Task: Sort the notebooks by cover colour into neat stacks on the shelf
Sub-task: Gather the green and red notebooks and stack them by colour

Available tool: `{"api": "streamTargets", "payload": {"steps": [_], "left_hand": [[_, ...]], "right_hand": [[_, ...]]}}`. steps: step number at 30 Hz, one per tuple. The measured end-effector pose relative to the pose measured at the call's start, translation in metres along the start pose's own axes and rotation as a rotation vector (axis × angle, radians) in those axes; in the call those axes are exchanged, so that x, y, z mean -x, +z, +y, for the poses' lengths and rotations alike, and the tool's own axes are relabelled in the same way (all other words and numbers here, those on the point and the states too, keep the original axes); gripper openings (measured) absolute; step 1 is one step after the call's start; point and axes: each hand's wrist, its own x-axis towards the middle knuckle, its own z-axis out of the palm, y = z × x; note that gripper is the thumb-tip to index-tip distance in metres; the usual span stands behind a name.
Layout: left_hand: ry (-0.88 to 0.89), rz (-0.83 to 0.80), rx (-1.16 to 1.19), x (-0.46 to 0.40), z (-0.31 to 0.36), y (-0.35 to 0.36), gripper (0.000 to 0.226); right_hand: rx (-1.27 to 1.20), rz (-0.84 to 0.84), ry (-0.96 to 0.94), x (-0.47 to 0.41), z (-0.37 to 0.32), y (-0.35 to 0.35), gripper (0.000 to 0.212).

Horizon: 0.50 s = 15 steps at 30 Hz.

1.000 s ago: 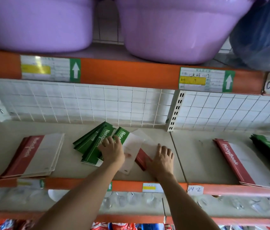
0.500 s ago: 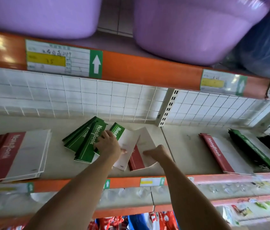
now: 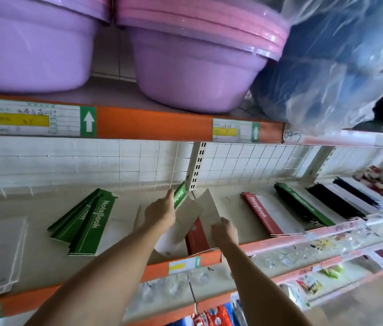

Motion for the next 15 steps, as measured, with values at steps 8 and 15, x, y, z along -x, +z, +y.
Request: {"api": "streamTargets", "payload": {"steps": [8,15], "left_hand": [[-0.011,-0.046,0.278,-0.032,0.104,0.014,0.083],[-0.043,0.059,0.22,-0.053,0.181,0.032,0.066]], "right_hand": [[-0.089,0.253,0.077,-0.03,0.04,-0.087,0.03],[-0.093,0.19,0.064,-0.094,0.082,-0.154,0.018]]}}
